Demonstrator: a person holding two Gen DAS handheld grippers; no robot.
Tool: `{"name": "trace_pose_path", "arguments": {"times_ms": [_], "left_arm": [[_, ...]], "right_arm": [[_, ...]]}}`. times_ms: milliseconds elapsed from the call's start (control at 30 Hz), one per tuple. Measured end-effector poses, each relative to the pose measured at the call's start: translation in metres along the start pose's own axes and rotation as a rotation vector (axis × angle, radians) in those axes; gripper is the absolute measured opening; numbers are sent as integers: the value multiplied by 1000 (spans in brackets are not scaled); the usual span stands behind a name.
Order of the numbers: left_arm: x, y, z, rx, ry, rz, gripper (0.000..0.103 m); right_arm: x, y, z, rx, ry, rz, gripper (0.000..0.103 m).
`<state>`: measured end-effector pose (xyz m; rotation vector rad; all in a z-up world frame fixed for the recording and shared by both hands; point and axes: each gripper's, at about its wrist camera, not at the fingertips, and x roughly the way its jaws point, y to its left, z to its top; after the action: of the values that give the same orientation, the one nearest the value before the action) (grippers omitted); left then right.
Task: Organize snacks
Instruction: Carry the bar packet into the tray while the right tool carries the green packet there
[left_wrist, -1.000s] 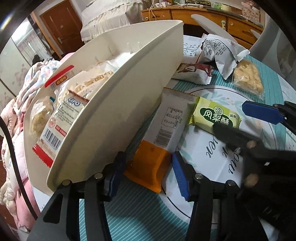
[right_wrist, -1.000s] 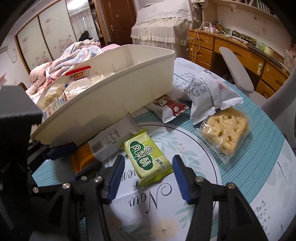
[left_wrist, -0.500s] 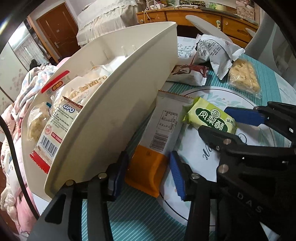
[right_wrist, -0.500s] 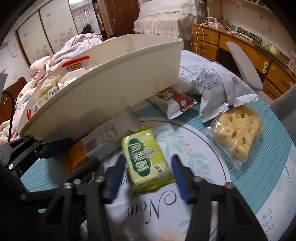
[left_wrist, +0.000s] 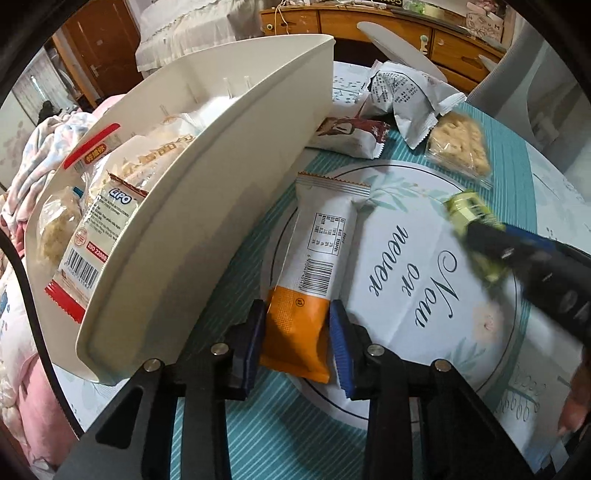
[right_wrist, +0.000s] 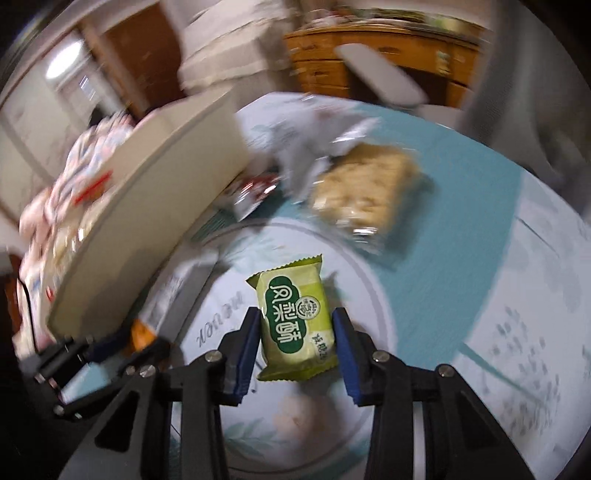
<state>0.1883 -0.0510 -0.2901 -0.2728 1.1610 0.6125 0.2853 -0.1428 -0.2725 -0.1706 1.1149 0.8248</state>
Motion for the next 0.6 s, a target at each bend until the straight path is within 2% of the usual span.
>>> {"name": "trace_pose_path", "arguments": {"times_ms": [233,400,600], "left_arm": [[-3,8,-2,-37,42,-75,32],[-8,10,-8,-36,69,-98,31],[-32,15,-10,-14,49,-108,31]], "right_arm": [[-32,-21,-23,197,-82,4,39],[-39,-17,-39,240,-76,21,39],[-50,-8,-46,266,-82,33,39]]}}
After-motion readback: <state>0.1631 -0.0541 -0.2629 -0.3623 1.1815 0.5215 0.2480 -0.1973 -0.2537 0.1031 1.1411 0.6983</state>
